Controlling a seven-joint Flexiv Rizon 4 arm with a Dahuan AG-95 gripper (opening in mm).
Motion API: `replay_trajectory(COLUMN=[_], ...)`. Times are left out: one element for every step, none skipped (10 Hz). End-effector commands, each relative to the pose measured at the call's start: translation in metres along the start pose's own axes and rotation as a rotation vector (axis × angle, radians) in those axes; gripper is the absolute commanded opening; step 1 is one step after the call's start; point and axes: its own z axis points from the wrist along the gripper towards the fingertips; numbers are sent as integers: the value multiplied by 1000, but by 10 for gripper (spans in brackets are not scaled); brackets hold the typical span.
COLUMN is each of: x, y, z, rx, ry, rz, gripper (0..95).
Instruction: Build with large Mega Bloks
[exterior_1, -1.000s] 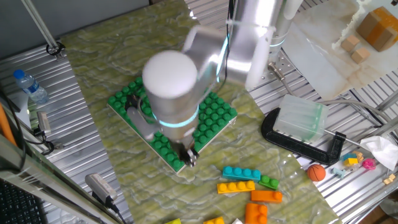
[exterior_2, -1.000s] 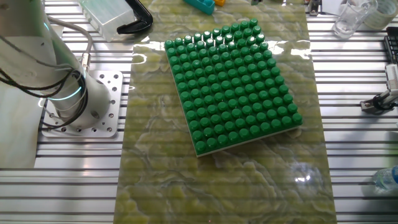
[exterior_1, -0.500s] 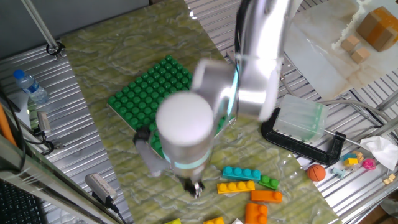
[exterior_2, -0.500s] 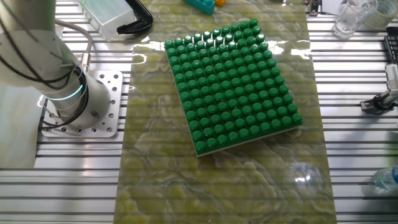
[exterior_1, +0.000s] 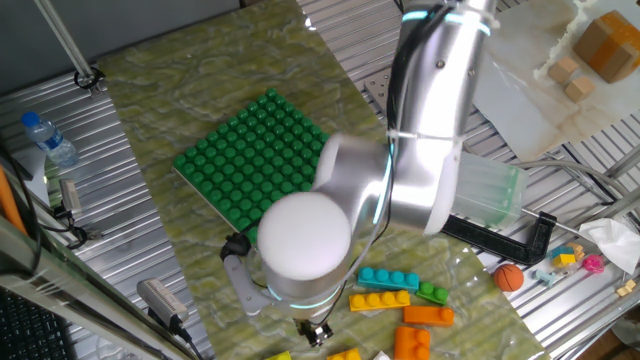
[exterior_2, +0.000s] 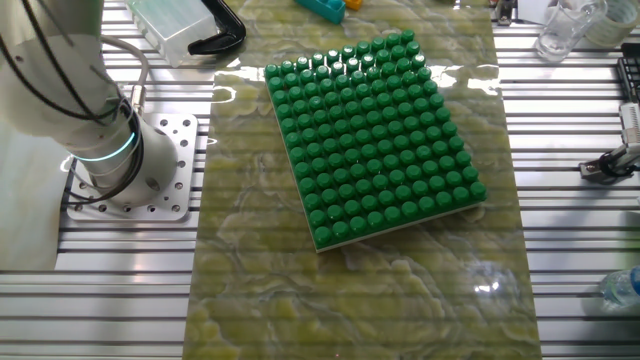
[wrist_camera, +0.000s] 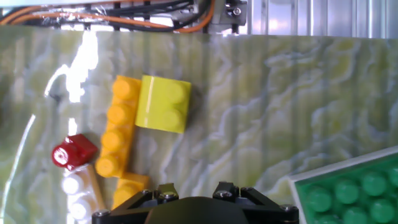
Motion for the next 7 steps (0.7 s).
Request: replay_trajectory(x=[1,1,1,1,1,1,1], y=[0,0,0,0,0,0,0], z=[0,0,0,0,0,0,0], rx=[-2,0,0,-2,-2,5,26], ry=[-3,-13,-20,-18,-11,-12,-30], rz=[9,15,29,36,37,37,33], gripper=[380,380,380,380,380,380,380])
